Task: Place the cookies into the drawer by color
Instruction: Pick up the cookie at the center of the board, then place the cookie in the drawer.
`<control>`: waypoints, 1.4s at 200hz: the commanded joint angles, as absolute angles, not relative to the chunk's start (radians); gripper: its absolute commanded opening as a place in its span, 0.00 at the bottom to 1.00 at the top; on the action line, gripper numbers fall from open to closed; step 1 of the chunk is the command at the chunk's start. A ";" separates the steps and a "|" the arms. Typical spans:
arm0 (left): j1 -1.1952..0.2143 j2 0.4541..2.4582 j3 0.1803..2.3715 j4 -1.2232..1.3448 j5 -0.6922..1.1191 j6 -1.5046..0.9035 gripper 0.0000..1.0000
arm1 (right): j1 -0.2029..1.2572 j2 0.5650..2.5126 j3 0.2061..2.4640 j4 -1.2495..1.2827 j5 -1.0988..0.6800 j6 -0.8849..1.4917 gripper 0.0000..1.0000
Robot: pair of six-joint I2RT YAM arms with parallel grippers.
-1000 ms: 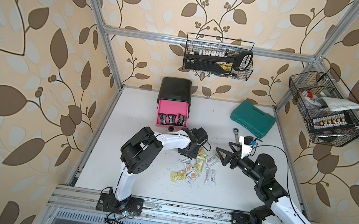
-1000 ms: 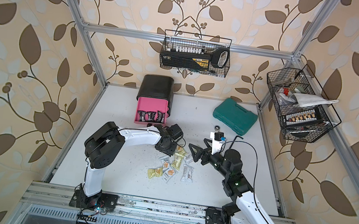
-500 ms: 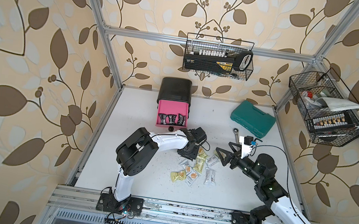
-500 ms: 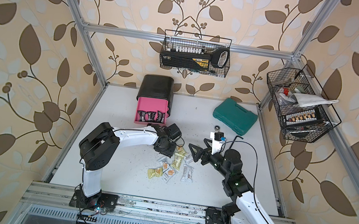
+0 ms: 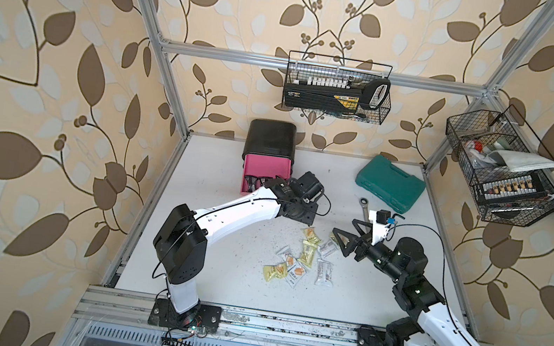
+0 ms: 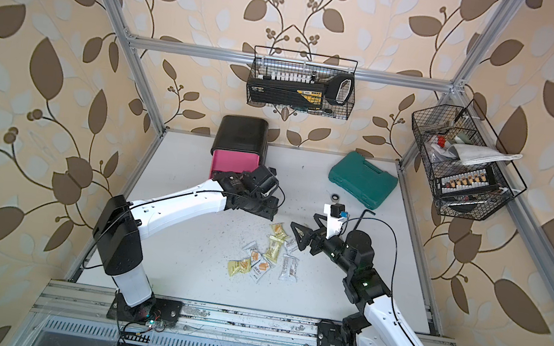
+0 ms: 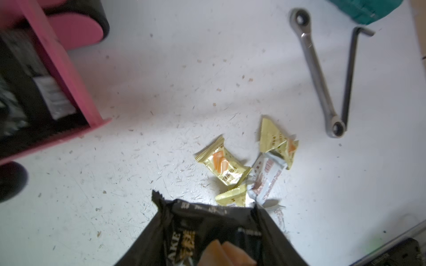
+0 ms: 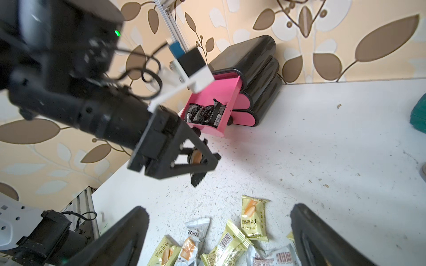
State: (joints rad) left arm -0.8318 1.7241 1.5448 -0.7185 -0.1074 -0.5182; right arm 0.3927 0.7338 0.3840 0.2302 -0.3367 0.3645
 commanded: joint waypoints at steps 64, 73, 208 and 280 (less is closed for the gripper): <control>-0.571 1.684 1.688 -0.762 -0.190 -0.341 0.54 | 0.397 0.751 0.387 0.265 -0.384 0.357 0.99; -0.543 1.700 1.697 -0.762 -0.184 -0.337 0.54 | 0.398 0.749 0.385 0.265 -0.382 0.357 0.99; -0.387 1.909 1.804 -0.702 -0.160 -0.269 0.56 | 0.397 0.732 0.391 0.233 -0.350 0.349 0.99; -0.379 1.958 1.853 -0.711 -0.171 -0.257 0.71 | 0.397 0.730 0.392 0.231 -0.349 0.348 0.99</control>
